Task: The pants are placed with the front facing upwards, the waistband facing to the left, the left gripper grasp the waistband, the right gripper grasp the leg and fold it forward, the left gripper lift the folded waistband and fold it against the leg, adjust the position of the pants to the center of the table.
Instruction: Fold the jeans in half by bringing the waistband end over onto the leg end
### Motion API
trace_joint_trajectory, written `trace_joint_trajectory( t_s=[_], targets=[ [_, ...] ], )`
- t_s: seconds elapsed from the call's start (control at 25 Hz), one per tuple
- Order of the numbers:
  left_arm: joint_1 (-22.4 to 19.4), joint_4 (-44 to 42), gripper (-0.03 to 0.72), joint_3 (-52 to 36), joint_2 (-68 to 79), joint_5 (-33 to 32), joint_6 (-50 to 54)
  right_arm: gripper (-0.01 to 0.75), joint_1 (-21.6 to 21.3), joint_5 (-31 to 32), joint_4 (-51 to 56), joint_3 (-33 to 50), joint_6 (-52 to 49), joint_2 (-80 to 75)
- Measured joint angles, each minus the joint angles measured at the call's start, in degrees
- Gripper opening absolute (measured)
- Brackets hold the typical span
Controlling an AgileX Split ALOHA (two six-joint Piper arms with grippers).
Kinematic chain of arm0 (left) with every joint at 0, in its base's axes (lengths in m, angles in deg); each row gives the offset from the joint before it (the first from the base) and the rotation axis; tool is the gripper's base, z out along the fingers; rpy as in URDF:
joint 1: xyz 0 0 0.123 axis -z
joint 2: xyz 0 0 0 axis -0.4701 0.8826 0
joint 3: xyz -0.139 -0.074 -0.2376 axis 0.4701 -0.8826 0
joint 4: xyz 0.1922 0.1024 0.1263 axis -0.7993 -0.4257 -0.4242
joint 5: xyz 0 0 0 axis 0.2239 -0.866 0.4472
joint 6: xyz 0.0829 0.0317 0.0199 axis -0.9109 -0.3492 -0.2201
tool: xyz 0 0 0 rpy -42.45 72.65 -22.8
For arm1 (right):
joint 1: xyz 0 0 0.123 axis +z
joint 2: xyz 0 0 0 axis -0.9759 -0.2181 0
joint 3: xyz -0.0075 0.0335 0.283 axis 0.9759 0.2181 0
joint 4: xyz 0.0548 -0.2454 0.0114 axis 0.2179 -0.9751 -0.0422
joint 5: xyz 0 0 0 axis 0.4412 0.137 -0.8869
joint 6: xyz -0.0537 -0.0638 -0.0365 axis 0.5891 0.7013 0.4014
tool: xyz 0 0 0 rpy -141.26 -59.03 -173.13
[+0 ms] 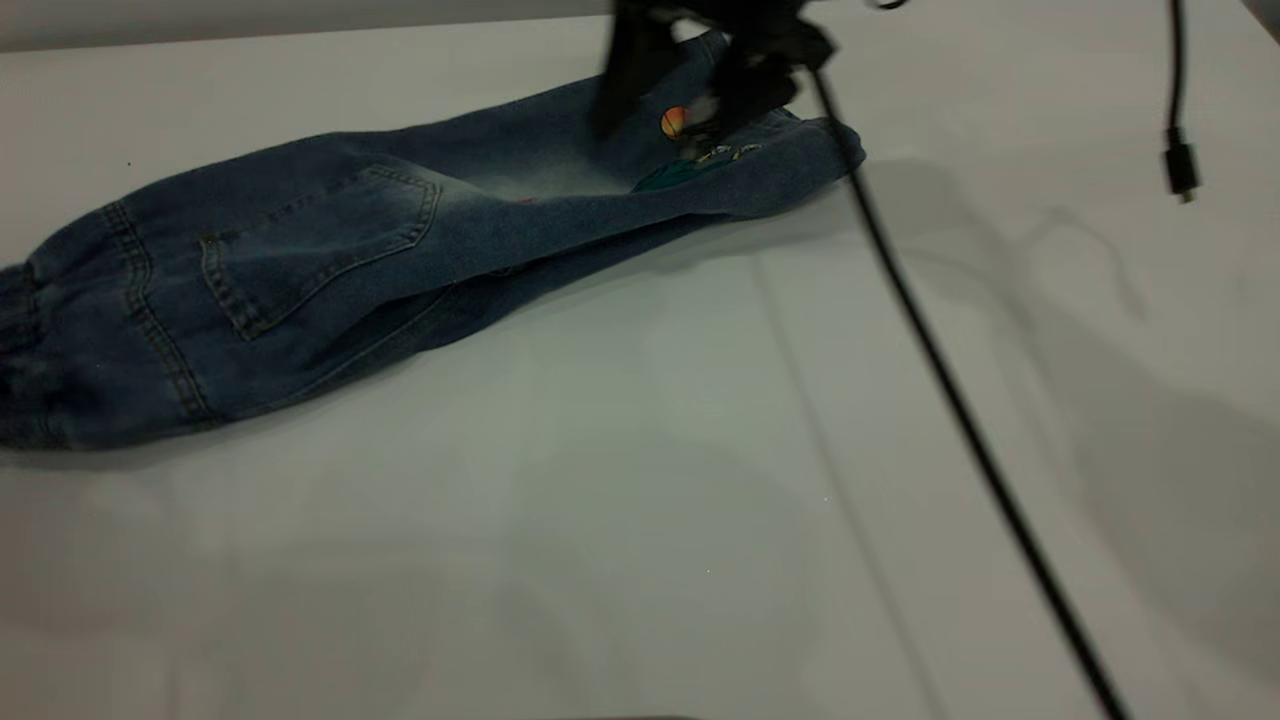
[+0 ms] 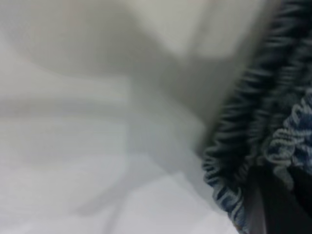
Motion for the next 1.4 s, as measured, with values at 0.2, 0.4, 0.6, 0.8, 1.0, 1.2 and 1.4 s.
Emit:
trace_joint_trajectory(
  t_s=[0.2, 0.4, 0.6, 0.8, 1.0, 1.2, 1.4],
  targets=[
    [0.00, -1.77, 0.040, 0.00, -7.32, -1.64, 0.00, 0.496, 6.19, -5.54, 1.11, 0.00, 0.11, 0.00],
    [0.00, -4.04, 0.040, 0.00, -12.24, -4.18, 0.00, 0.496, 11.05, -12.67, 1.70, 0.00, 0.30, 0.00],
    [1.63, -4.68, 0.040, -0.06, -16.66, -5.01, 0.00, 0.496, 14.51, -18.55, 2.40, -0.06, 0.30, -1.05],
    [6.26, -4.85, 0.040, -0.36, -21.57, -5.70, 0.05, 0.496, 14.89, -19.65, 2.70, -0.06, 0.30, -4.42],
    [9.66, -4.98, 0.040, -0.40, -26.25, -6.30, 0.13, 0.496, 15.44, -19.37, 2.89, -0.20, 0.37, -5.82],
    [13.04, -4.93, 0.039, 0.64, -30.39, -7.21, 0.13, 0.496, 19.26, -19.24, 3.11, -0.56, 1.69, -5.82],
    [14.69, -5.06, 0.038, 1.87, -33.68, -8.29, 0.49, 0.496, 21.09, -16.77, 0.65, -3.26, 1.93, -5.82]
  ],
)
